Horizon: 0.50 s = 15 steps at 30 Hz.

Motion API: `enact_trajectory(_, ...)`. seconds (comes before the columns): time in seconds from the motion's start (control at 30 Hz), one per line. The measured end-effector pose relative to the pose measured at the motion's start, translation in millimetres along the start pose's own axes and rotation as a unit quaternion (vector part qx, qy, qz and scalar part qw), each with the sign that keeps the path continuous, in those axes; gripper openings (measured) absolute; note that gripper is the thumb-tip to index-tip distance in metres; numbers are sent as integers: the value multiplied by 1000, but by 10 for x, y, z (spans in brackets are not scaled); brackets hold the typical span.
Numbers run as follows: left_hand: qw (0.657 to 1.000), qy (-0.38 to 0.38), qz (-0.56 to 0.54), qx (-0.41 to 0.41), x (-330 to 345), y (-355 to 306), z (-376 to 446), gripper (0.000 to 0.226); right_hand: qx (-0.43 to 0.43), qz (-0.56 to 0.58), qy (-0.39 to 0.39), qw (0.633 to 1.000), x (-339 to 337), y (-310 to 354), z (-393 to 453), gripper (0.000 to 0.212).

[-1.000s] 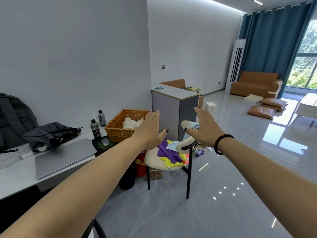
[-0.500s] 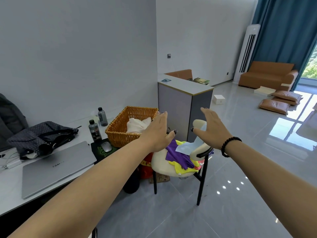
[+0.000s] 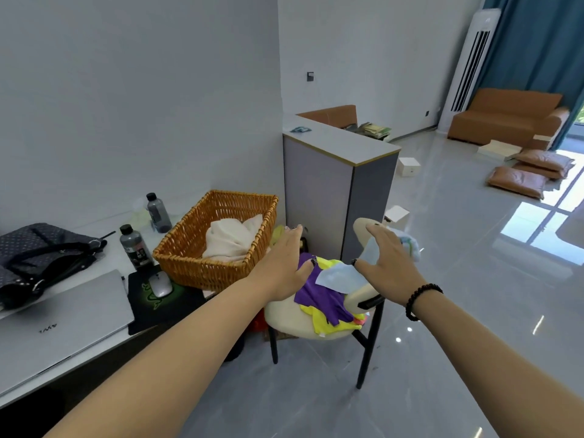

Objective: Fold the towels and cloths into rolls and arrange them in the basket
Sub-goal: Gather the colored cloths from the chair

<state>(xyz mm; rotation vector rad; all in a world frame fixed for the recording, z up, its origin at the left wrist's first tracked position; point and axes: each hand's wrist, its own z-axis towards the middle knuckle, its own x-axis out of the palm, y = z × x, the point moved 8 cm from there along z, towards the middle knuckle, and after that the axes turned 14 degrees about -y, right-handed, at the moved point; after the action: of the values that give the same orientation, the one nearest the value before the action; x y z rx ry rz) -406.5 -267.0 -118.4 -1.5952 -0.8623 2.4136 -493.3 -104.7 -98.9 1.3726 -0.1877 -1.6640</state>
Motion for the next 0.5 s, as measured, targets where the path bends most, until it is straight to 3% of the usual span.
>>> enact_trajectory(0.5,991,60,-75,-94,1362,134,1223,73,59,-5,106,993,616,-1344,1101,59)
